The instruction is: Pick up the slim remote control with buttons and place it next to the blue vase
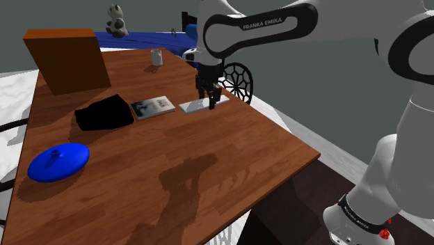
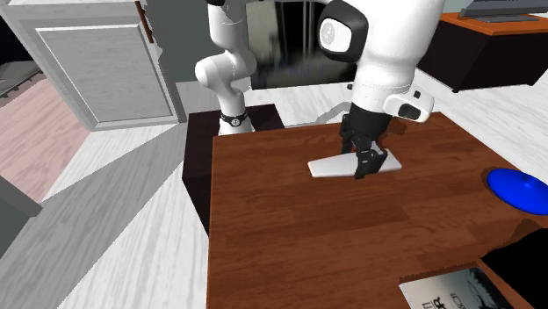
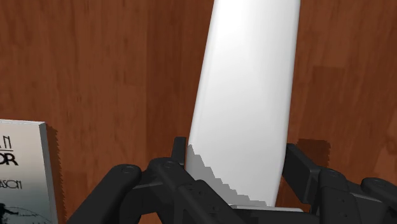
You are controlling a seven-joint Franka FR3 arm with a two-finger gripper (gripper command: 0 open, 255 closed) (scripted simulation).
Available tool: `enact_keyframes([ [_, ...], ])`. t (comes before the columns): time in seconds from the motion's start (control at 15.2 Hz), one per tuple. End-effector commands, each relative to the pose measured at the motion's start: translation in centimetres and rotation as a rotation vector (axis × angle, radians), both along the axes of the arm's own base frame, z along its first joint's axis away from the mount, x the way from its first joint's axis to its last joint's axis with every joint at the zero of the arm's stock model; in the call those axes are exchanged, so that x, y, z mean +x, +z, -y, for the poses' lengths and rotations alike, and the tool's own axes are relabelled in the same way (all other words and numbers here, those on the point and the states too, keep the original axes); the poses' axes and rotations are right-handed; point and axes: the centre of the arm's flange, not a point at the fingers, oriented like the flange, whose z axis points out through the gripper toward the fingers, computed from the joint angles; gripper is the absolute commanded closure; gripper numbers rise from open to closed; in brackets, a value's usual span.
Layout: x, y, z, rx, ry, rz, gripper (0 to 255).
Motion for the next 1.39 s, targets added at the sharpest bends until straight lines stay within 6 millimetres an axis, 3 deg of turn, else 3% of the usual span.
enact_keyframes([
  [0.0,-0.6,0.0,-2.5,0.000,-0.001,0.000,255],
  [1.32,-7.3,0.1,-28.0,0.000,-0.001,0.000,255],
])
